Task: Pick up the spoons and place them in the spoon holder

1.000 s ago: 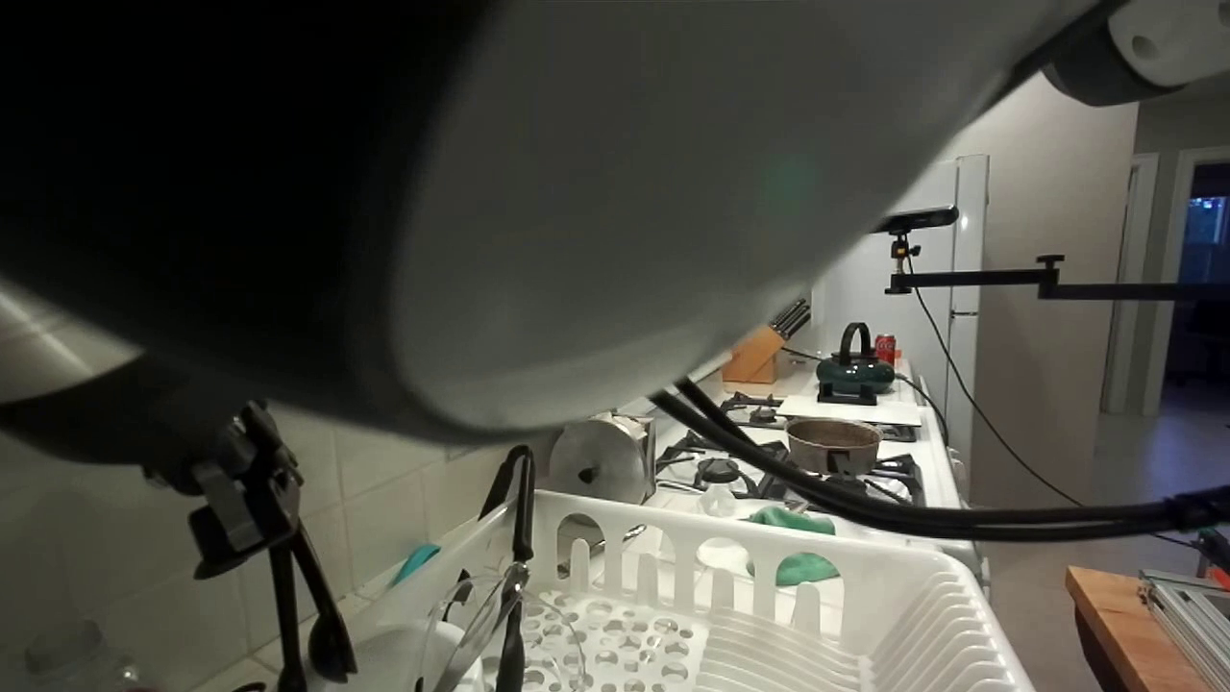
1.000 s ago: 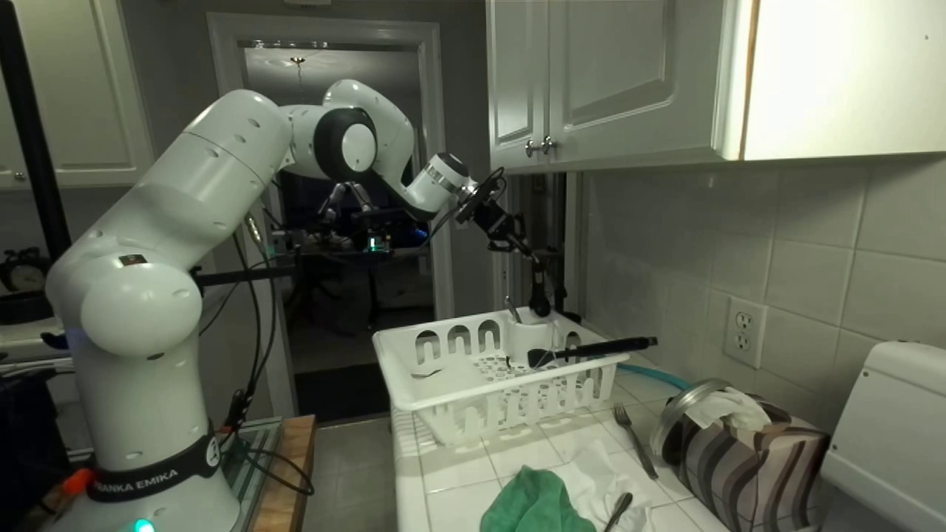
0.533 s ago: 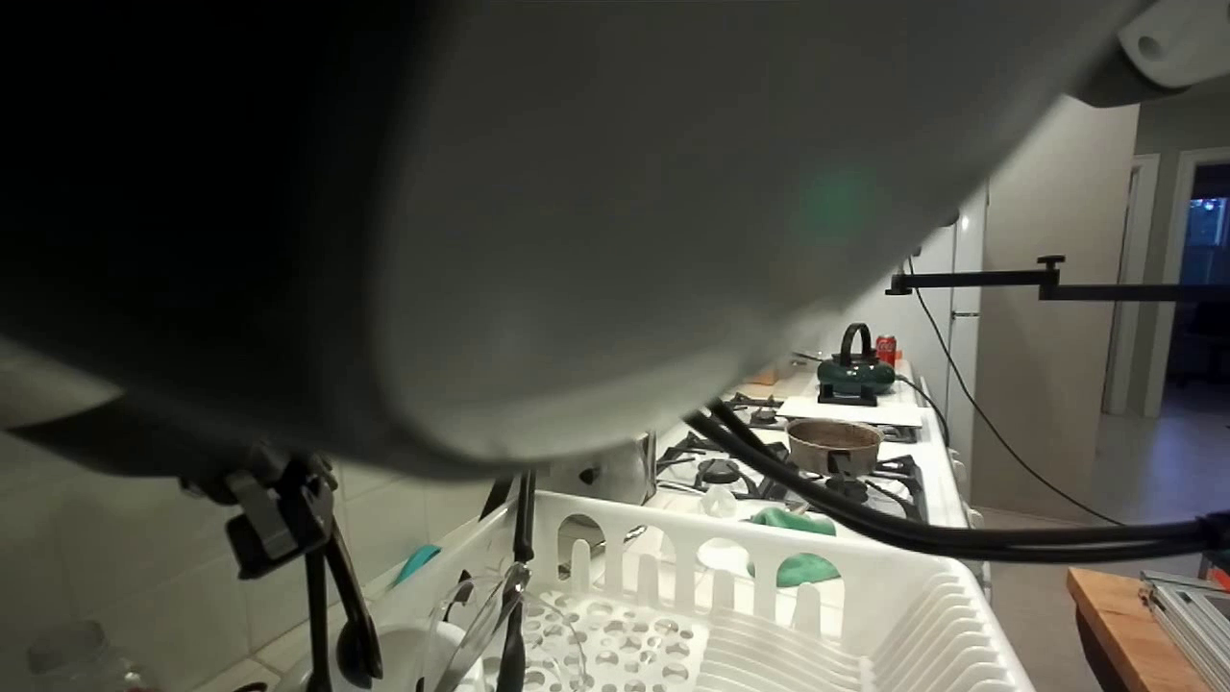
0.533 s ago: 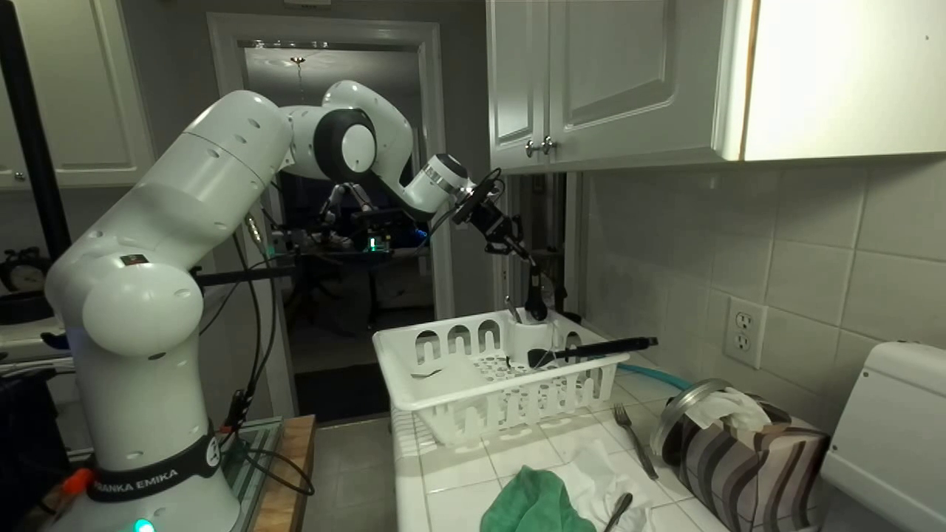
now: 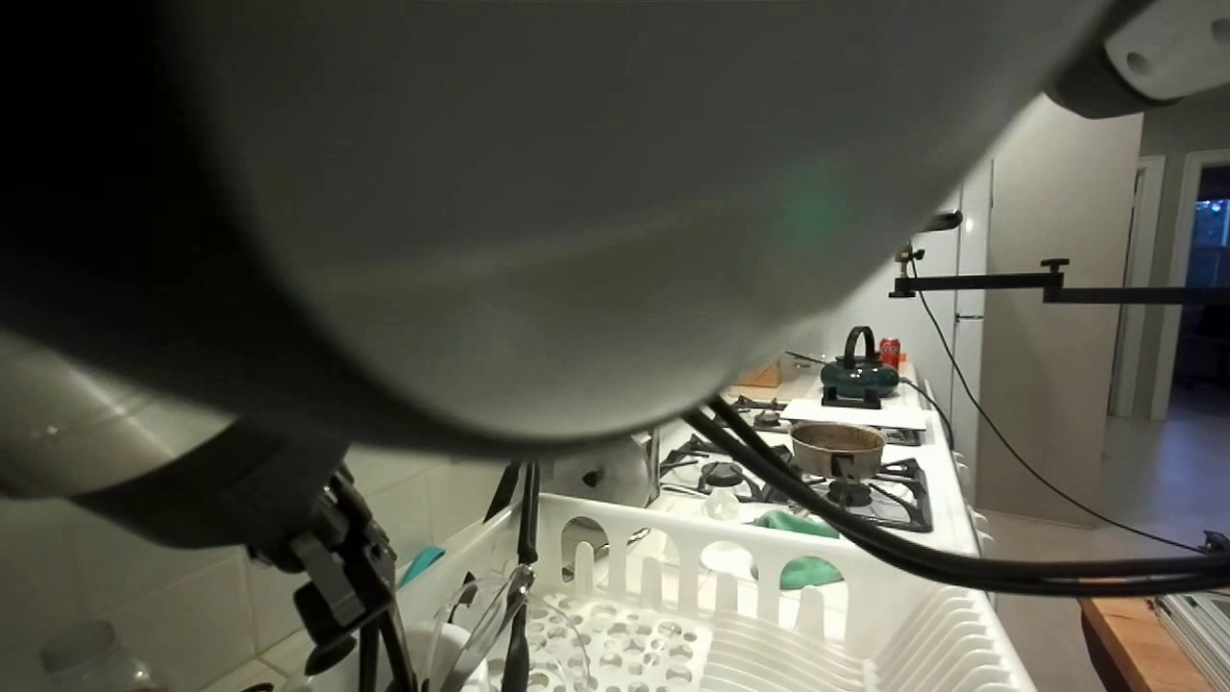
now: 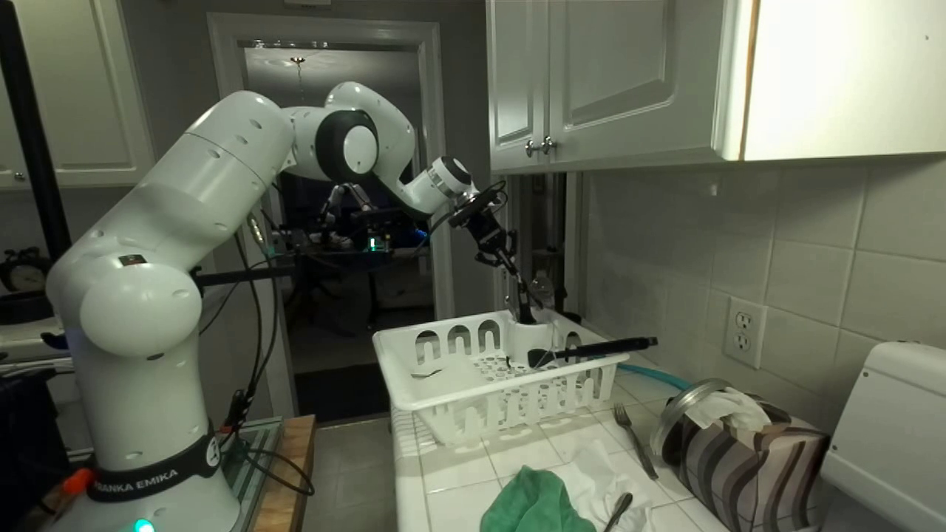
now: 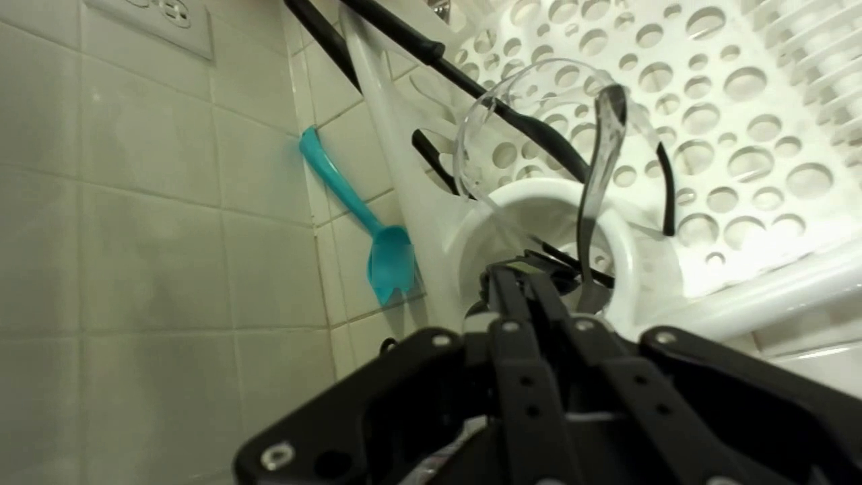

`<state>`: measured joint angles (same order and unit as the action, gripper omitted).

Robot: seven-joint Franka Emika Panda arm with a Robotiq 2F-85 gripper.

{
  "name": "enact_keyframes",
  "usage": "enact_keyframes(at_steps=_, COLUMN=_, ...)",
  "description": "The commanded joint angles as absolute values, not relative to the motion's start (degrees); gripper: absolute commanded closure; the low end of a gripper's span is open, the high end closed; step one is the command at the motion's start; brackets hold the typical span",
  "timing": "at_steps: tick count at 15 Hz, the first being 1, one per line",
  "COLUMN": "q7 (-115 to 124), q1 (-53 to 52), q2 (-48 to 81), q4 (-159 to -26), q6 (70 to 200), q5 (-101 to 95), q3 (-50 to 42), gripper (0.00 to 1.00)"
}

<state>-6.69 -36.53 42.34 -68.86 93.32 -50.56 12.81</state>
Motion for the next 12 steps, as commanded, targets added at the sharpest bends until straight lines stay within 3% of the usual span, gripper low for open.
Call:
enact_keyframes(at_steps=1, q7=-10.6, q1=-34.4, q2=42.1, q4=-69.0, q6=92.0, q5=-44.7, q3=14.8, gripper=0.98)
enact_keyframes(at_steps=4, q7=-11.3, q1=-32.3, q2=42.0, q4=-69.0, q6=92.3, q5=-40.2, q3=15.3, gripper=0.98)
enact_keyframes(at_steps=5, q7=-11.1, q1=-31.7, q2=42.1, q4=-68.7, q6=92.2, q5=-39.1, q3=15.3, gripper=0.68)
enact_keyframes(at_steps=6, q7=-10.7, q1=-31.6, q2=42.2, q4=-68.5, q6=91.9, q5=-38.8, q3=15.0, gripper=0.67)
enact_keyframes(at_steps=12, q7=-8.6, q1=-32.0, q2=41.5, q4=-69.2, q6=88.6, q5=-39.1, q3=13.5, gripper=0.26)
